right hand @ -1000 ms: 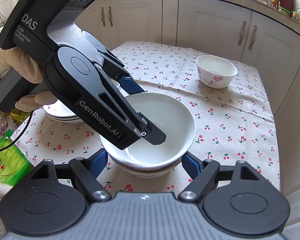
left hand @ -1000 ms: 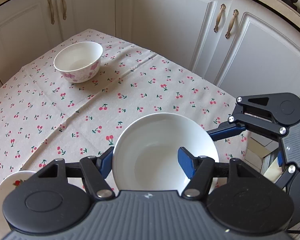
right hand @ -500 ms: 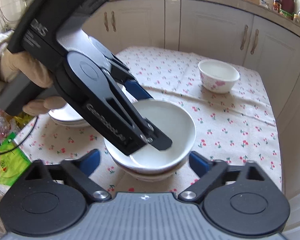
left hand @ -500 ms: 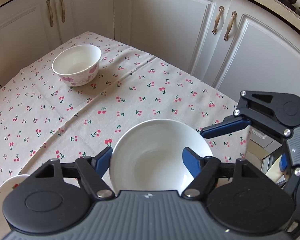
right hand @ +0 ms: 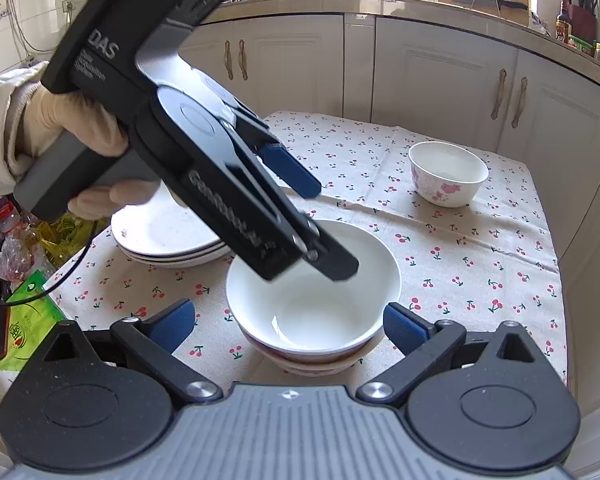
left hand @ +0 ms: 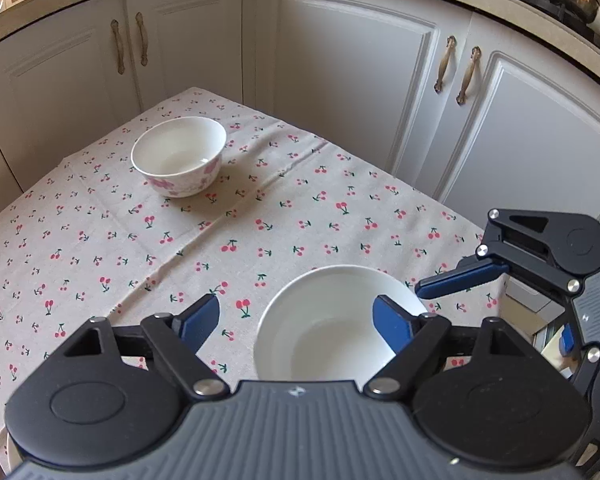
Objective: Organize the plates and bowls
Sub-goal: 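Lower the second bowl into the first bowl and open the left gripper, then move the left gripper to the last pink-flowered bowl and grasp its rim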
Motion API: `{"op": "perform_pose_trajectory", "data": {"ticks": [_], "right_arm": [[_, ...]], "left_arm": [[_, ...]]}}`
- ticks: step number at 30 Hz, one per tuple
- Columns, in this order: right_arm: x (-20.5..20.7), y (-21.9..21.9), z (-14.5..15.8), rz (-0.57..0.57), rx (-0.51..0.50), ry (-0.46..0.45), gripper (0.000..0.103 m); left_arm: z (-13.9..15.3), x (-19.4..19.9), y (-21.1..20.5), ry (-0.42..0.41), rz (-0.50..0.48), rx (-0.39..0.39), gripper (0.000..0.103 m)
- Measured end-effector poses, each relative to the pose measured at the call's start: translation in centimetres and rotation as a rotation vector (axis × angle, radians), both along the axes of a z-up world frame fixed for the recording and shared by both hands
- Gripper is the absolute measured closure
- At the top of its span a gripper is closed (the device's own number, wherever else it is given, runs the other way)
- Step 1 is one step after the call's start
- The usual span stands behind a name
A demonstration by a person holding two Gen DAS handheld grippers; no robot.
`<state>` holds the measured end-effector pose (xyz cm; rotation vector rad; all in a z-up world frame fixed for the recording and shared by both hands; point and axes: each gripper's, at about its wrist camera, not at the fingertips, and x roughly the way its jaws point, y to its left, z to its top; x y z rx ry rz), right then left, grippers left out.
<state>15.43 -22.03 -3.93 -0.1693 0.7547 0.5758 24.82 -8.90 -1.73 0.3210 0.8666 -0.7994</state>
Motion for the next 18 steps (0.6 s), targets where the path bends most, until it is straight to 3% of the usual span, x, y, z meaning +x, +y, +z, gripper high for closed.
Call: {"op": "perform_pose_trajectory", "data": {"ticks": [10, 18], "right_arm": [[2.5, -2.2, 1.8, -0.068, -0.008, -0.056, 0.0], [6.8, -5.1, 1.7, -0.157, -0.009, -0.038, 0.0]], "left_arm": [[0.8, 3.1, 0.3, -0.035, 0.026, -0.012, 0.016], [1.0, 7.5, -0.5, -0.043, 0.042, -0.038, 0.015]]}}
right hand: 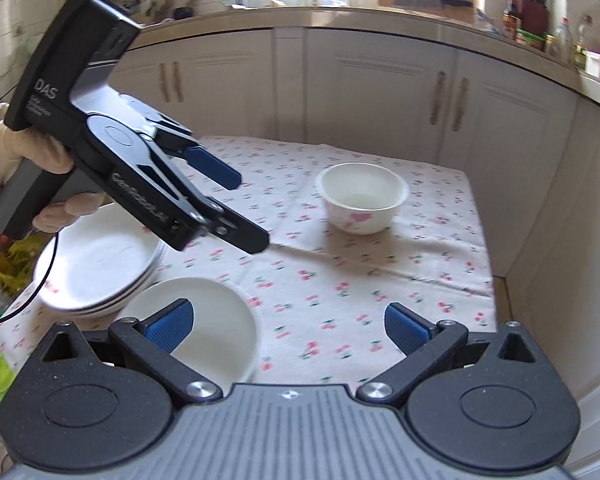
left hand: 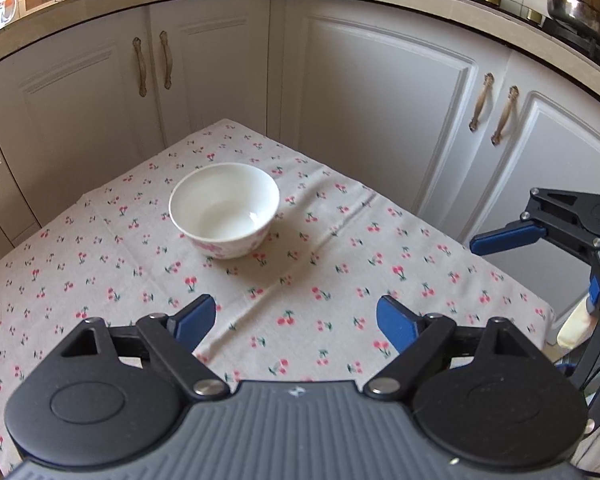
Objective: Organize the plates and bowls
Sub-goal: 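Move the left gripper to the last pink-flowered bowl and grasp its rim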
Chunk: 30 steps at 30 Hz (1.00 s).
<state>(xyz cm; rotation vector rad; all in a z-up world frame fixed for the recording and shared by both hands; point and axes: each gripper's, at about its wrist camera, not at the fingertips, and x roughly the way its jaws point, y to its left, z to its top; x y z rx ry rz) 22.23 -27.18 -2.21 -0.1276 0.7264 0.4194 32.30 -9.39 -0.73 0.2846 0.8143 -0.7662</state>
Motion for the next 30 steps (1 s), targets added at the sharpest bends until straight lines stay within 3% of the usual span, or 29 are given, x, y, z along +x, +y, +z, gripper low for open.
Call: {"op": "perform_pose_trajectory", "data": {"ticks": [30], "right_arm": [[12.5, -0.5, -3.9, 0.005, -0.085, -0.018, 0.0]], "left_arm": [[-3.8, 12.3, -2.6, 0.013, 0.079, 0.009, 0.015]]}}
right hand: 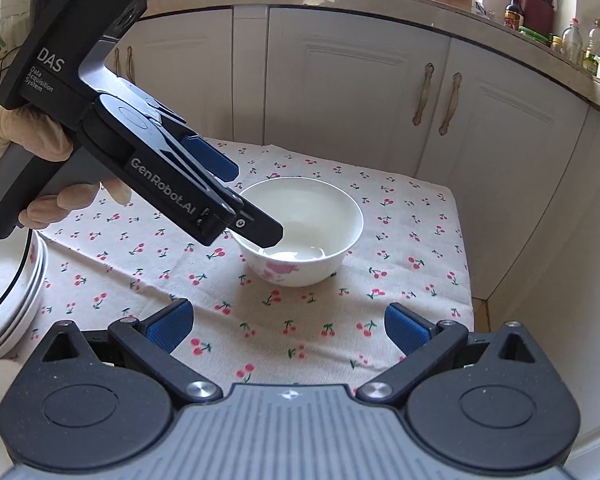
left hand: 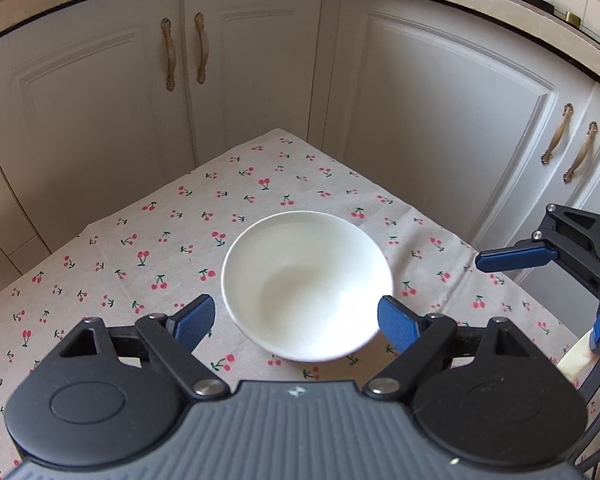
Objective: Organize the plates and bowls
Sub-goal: 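Move the left gripper to the last pink-flowered bowl and grasp its rim, then lift the last bowl with the left gripper and carry it toward the bowl stack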
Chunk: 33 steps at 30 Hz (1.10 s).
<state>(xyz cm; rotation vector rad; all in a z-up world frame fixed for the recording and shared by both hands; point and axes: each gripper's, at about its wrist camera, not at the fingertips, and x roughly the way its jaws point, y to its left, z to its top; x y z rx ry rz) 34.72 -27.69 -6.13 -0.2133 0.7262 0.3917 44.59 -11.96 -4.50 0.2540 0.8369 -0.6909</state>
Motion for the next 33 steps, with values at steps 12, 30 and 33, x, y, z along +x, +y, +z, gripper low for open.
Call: {"op": "perform_pose_trajectory", "data": {"ticks": [12, 30, 33], "right_arm": [[4.4, 1.5, -1.4, 0.081, -0.038, -0.015, 0.008], [6.4, 1.8, -2.5, 0.079, -0.046, 0.001, 0.016], [6.5, 1.8, -2.5, 0.077, -0.039, 0.005, 0.016]], "left_arm": [[-1.5, 3.1, -0.7, 0.053, 0.01, 0.004, 0.025], [-2.6, 4.6, -1.3, 0.091, -0.015, -0.001, 0.037], [-2.6, 4.7, -1.2, 0.095, -0.017, -0.007, 0.037]]}}
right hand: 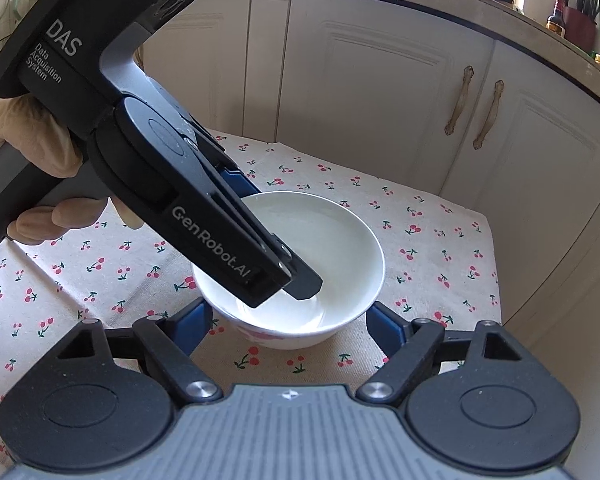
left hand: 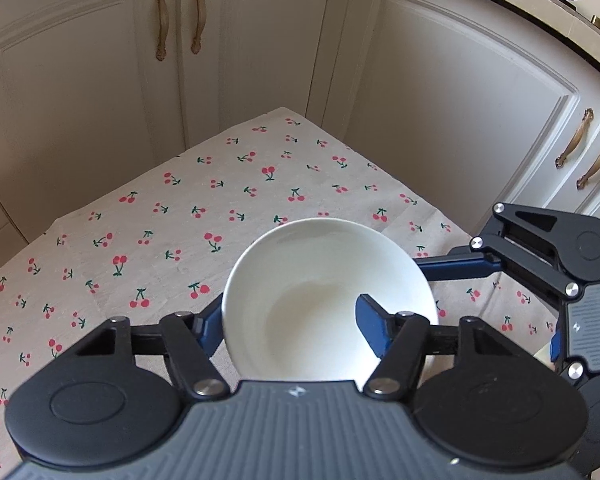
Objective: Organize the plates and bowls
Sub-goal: 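Lift the last bowl with the left gripper and carry it toward the bowl stack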
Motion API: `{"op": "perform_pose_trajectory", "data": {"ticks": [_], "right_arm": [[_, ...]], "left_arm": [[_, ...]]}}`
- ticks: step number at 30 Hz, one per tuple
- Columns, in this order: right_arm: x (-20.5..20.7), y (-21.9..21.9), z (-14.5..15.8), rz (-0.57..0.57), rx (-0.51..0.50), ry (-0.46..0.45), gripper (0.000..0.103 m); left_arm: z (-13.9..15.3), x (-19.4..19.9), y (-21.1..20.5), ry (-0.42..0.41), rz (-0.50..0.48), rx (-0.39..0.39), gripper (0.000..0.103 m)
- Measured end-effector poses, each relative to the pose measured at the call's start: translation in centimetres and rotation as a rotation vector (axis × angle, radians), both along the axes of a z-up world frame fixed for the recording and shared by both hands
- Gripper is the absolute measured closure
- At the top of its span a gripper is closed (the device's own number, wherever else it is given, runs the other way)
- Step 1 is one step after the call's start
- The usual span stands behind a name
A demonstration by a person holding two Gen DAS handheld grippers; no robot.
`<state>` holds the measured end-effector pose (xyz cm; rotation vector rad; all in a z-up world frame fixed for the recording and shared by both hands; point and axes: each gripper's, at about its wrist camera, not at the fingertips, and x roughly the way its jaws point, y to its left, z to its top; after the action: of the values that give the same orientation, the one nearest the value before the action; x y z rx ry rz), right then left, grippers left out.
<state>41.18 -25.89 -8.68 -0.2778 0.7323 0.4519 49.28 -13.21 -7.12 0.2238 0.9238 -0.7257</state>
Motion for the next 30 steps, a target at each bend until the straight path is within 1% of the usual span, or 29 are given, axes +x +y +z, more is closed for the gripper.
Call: {"op": "perform_pose_trajectory", "data": {"ticks": [8, 15, 23, 30], "right_arm": [[0.0, 0.2, 0.1, -0.006, -0.006, 0.008, 0.015], [-1.1, 0.3, 0.7, -0.013, -0.022, 0.028, 0.015], [-3.8, 0.6, 2.1, -0.028, -0.024, 0.062, 0.015], [-6.6, 0.4, 3.6, -0.035, 0.019, 0.081, 0.015]], "left_arm": [[0.1, 0.0, -0.1, 0.008, -0.008, 0.002, 0.037], [0.7, -1.3, -0.2, 0.011, -0.03, 0.001, 0.037], [2.5, -4.1, -0.1, 0.01, -0.047, -0.002, 0.037], [4.0, -7.3, 0.3, 0.005, -0.054, -0.004, 0.037]]}}
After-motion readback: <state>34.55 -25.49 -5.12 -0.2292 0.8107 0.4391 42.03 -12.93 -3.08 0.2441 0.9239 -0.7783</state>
